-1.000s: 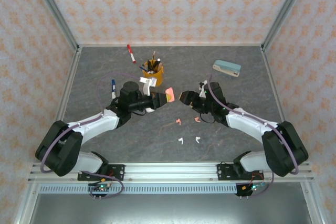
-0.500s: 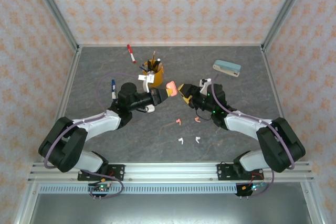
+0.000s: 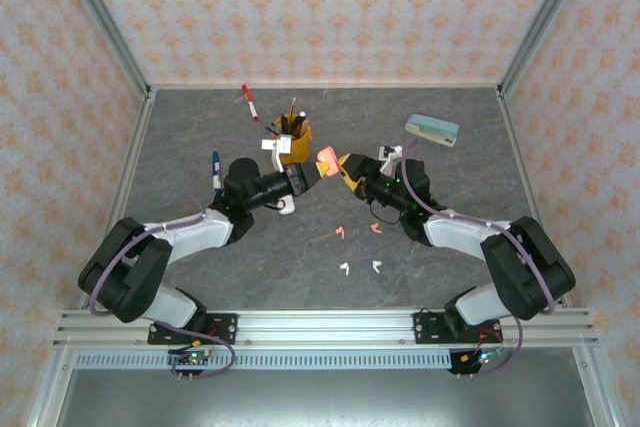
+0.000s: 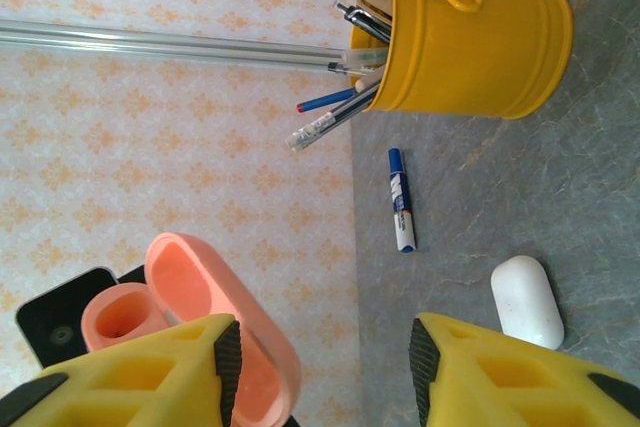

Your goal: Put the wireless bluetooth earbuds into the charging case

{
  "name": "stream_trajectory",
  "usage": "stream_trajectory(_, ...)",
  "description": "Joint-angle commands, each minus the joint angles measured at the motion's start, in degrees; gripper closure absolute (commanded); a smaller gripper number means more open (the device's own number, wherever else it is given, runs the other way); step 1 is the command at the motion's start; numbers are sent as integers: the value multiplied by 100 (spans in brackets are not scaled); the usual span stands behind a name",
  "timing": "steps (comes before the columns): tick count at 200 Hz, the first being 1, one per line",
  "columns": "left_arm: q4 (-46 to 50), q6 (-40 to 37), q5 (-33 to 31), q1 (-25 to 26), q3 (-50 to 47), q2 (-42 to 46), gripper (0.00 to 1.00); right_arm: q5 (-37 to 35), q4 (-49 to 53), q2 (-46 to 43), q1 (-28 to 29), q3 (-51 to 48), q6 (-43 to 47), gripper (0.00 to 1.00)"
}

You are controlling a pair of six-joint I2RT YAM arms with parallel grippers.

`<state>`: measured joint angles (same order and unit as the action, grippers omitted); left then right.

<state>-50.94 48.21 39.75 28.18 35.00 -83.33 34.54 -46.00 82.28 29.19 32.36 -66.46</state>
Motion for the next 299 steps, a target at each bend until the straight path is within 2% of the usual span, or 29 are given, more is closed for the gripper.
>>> stream_trajectory(1, -423, 104, -149, 87, -32, -90, 100, 92, -469, 16, -22, 34, -99, 52)
stream_trajectory(61, -1046, 376, -266, 141, -24, -399, 100, 97, -638, 71, -20, 25, -234, 56)
stream_trajectory(133, -1148, 400, -368, 219, -37, -451, 100, 61, -735, 188, -27, 86, -341, 69)
stream_trajectory(299, -1101, 385, -509, 291, -29, -447, 100, -66, -779, 245, -34, 31, -412, 76)
